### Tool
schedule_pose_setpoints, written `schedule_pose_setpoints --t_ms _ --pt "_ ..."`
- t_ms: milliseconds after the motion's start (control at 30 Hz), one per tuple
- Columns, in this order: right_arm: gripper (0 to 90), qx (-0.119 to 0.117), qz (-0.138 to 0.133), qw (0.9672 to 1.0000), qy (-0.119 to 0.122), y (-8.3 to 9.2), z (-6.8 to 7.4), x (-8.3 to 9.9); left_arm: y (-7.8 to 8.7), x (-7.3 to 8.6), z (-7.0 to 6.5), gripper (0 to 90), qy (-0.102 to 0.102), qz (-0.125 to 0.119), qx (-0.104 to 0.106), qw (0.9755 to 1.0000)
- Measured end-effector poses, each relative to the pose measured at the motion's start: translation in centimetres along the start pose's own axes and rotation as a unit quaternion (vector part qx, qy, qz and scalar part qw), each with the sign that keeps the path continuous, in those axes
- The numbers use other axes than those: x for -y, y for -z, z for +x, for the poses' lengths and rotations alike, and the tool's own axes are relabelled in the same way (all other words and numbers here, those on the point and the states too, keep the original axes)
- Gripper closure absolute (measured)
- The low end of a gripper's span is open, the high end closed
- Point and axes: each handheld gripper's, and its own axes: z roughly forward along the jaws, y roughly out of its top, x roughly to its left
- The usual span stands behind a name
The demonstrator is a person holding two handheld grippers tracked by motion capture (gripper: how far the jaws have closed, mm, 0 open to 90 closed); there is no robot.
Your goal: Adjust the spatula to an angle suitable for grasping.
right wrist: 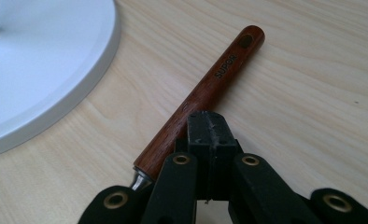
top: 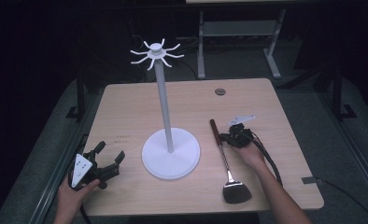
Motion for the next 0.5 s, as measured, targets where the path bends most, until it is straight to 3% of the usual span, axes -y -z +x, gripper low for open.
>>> schedule_pose_setpoints --t_ms 500 --pt "89.5 -0.026 0.010 0.9993 0.025 -0.7 2.3 -0.6 0.0 0.0 0.0 13.0 0.000 0.000 0.004 1.0000"
